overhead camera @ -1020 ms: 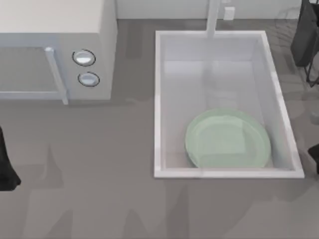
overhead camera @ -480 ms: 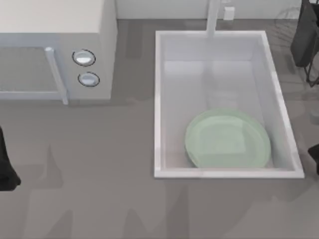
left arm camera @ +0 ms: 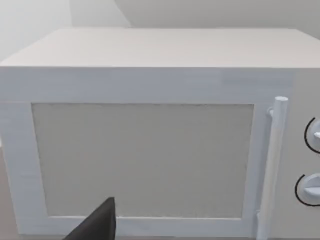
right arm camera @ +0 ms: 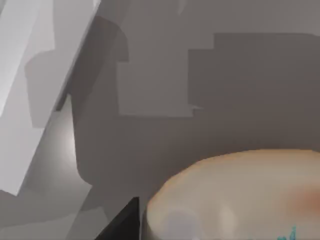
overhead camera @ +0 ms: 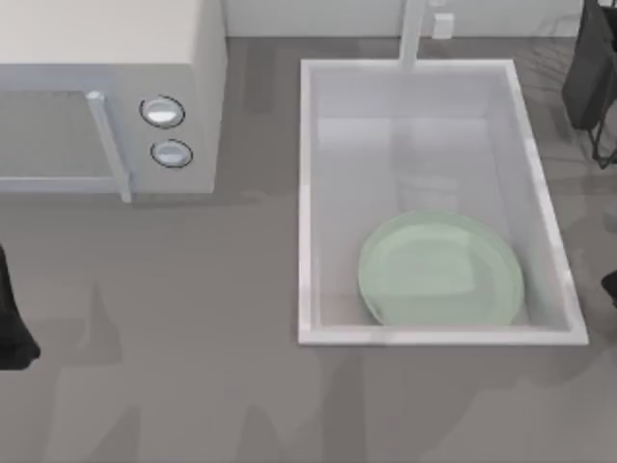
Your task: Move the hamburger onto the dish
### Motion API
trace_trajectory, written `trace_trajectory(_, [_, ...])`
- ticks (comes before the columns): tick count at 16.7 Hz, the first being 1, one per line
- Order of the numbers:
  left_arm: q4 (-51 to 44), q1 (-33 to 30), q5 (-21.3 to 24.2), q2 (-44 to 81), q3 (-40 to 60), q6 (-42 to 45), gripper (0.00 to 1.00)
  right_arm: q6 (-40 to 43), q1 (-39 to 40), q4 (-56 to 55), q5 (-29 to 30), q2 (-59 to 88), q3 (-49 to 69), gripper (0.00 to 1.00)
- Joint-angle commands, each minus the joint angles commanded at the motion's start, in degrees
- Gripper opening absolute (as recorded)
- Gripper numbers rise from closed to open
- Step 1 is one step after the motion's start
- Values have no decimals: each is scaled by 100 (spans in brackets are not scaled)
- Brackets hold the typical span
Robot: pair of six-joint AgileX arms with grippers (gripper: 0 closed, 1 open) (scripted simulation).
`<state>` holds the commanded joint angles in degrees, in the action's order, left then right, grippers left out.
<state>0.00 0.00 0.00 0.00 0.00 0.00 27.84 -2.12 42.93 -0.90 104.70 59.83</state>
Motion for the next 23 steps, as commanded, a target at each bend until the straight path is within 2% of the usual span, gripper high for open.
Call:
trace_trajectory(7, [0,0,0,0,0,0,100,24,-12,1852,-4,-638,1083,0])
trace_trajectory(15, [0,0,0,0,0,0,100,66,13,2042,-6,-735,1235,0])
trace_trajectory(19, [0,0,0,0,0,0,100,907,256,2122,-6,-507,1483,0])
trace_trajectory(23, [0,0,0,0,0,0,100,2717,749,2251,-8,-129,1861,0])
